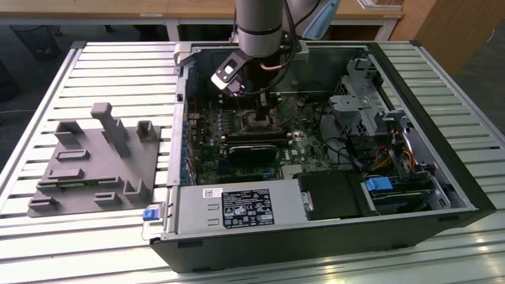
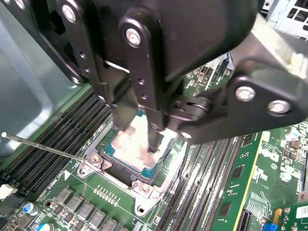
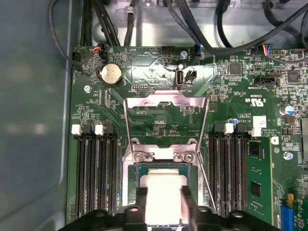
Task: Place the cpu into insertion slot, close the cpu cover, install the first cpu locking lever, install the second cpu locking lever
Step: 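Place the cpu into insertion slot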
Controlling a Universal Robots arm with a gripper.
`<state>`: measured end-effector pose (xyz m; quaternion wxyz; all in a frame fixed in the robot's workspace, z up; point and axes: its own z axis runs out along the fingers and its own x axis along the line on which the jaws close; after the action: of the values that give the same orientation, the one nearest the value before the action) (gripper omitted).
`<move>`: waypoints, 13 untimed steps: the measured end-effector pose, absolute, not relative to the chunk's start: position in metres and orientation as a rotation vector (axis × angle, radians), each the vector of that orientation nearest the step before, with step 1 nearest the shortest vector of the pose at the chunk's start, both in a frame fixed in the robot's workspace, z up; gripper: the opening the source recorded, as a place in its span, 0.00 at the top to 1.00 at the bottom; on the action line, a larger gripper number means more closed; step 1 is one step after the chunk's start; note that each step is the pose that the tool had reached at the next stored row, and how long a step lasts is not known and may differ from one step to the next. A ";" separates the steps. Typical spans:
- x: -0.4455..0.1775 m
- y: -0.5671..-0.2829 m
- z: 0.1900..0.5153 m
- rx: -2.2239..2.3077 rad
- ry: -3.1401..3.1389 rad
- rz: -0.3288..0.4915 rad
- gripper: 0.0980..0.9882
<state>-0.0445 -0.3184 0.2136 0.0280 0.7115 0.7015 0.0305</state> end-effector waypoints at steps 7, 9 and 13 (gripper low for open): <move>-0.044 -0.318 0.215 2.198 2.166 0.091 0.97; -0.044 -0.318 0.216 2.199 2.167 0.089 0.99; -0.043 -0.318 0.217 2.200 2.167 0.089 0.99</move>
<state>-0.0435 -0.3184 0.2168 0.0263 0.7118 0.7013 0.0286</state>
